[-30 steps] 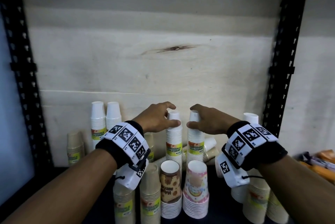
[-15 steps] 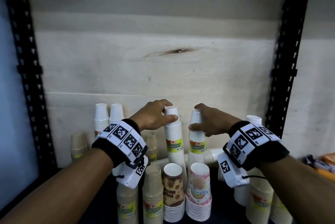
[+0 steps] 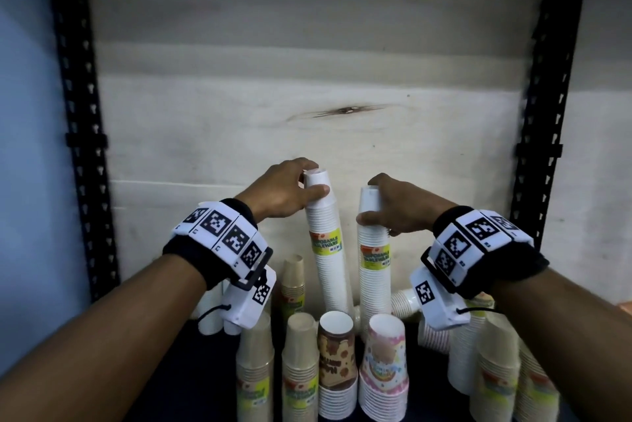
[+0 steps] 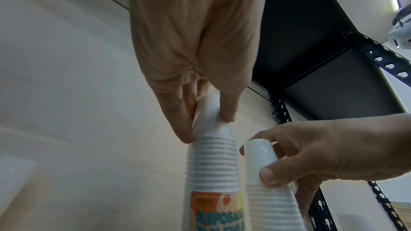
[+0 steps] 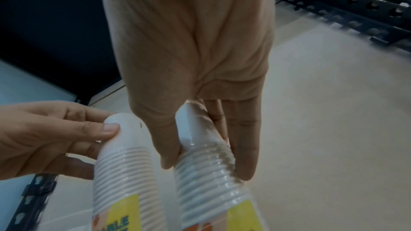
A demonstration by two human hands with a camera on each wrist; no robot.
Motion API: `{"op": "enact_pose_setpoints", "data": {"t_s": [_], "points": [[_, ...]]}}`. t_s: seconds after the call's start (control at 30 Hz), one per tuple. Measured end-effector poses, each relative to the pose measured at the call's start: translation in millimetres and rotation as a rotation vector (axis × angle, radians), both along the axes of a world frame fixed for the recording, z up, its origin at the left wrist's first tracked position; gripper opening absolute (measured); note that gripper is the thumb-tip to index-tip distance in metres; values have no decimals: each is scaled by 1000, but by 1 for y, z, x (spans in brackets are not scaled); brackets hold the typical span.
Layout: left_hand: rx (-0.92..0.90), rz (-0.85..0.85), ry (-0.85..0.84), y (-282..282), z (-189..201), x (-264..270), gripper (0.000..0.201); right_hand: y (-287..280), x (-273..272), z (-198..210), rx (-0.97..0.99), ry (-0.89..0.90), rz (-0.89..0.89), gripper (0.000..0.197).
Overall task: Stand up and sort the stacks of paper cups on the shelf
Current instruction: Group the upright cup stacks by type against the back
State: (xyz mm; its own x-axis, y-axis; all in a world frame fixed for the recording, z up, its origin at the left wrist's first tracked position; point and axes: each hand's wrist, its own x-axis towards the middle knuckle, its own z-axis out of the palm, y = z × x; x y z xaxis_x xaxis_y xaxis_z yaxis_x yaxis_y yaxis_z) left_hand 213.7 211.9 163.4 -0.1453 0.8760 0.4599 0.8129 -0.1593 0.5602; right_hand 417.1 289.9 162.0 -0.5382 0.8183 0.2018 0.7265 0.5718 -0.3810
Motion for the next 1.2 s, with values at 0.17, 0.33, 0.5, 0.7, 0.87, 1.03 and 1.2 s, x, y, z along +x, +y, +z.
{"op": "enact_pose_setpoints", "data": {"t_s": [0.17,0.33,0.5,0.7,0.87,1.03,1.2], "points": [[30,24,16,-10,11,-6,57,-10,-4,16,35,29,18,63],[39,53,35,-21,15,-11,57,-20,-10,21,74,47,46,60],[45,84,59,-34,19,-21,54,-27,-18,24,117,57,58,61],[66,134,84,-56,29,-35,54,-40,-36,37,152,105,99,63],[60,171,89,-70,33,-48,56,-51,-54,42,155,117,140,59],[57,201,89,-83,36,-65,58,-63,-72,47,133,138,174,55],[40,232,88,-96,34,-89,58,-72,-92,47,125,141,205,55]]}}
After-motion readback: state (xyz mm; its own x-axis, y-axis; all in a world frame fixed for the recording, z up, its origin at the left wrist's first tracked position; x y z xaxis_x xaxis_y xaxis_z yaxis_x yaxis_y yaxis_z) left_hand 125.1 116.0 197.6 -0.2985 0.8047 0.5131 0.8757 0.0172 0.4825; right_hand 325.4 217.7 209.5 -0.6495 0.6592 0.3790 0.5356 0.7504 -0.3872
